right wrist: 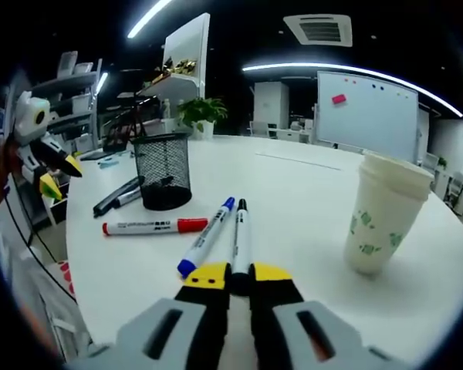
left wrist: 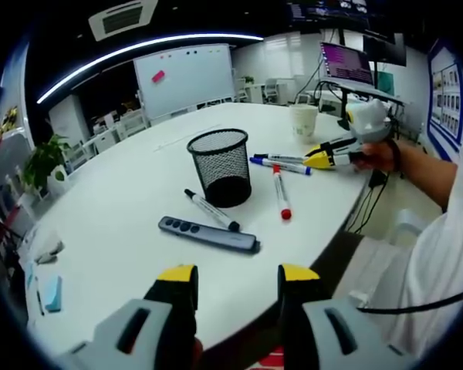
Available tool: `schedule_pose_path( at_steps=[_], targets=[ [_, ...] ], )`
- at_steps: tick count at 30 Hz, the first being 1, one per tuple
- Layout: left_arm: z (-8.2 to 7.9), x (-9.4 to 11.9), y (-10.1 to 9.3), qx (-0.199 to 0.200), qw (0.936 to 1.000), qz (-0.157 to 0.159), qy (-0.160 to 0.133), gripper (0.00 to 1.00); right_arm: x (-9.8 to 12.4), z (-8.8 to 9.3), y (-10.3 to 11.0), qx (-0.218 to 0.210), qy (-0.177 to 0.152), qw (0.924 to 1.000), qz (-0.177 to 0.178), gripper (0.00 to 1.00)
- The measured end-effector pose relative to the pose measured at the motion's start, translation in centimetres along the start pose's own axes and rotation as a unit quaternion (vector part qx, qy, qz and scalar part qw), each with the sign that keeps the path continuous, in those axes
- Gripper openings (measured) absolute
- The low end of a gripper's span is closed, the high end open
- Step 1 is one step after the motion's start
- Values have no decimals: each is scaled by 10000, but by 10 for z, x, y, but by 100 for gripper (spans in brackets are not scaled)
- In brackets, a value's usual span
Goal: Place the scattered laser pointers and whiteboard markers into the pen holder and stack the scattered paper cups together
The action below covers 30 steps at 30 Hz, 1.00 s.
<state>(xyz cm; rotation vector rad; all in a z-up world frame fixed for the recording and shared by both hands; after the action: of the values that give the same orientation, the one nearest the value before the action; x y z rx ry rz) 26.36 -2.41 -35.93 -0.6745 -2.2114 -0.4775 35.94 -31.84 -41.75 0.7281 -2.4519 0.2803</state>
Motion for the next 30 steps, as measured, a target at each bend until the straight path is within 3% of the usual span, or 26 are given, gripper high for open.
schedule_pose_path(
  at_steps=[30],
  targets=[
    [3, 1, 3, -7, 10000, -13, -4, 42, 5, -1, -2, -167, 34, 9998, 61, 9]
  ],
)
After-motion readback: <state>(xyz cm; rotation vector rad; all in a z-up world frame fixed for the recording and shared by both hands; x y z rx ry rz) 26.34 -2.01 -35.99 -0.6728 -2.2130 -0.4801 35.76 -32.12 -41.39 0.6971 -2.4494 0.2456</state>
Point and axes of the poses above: the point that each gripper's makers call its tool centre point, and the gripper's own axes: x roughly backward along the fingers, y roughly to its left, z roughly out of its underside, the point moved 6 cm from there along x, roughly backward along the fingers, and after that the axes turned 13 degrees about y, right-handed, at the moved point
